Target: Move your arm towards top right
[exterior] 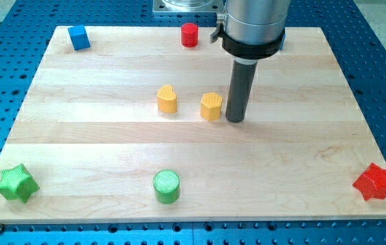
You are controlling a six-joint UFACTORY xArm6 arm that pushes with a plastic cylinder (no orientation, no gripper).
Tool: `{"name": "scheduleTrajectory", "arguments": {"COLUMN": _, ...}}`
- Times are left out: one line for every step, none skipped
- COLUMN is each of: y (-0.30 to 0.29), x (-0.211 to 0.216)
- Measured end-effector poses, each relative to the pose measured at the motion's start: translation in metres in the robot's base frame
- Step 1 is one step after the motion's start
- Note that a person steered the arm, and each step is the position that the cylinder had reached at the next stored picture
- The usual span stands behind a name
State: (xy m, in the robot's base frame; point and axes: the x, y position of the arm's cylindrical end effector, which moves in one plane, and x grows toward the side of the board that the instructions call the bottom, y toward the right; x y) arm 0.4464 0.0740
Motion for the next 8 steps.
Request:
{"name": "scheduleTrajectory", "arguments": {"y": -0.028, "x": -0.003}}
{"name": "scheduleTrajectory", "arguments": {"y": -0.038, "x": -0.001}}
{"name": "scheduleTrajectory", "arguments": {"y": -0.048, "x": 0.002}}
{"name": "scheduleTrajectory", "arguments": {"y": -0.056, "x": -0.001}}
{"name": "scheduleTrajectory", "arguments": {"y": -0.008, "x": -0.012}}
{"name": "scheduleTrajectory", "arguments": {"y": 0.067, "x": -0.049}}
{"name": "scheduleTrajectory", "arguments": {"y": 0.13, "x": -0.088}}
{"name": "scheduleTrajectory", "arguments": {"y": 0.192, "x": -0.123}}
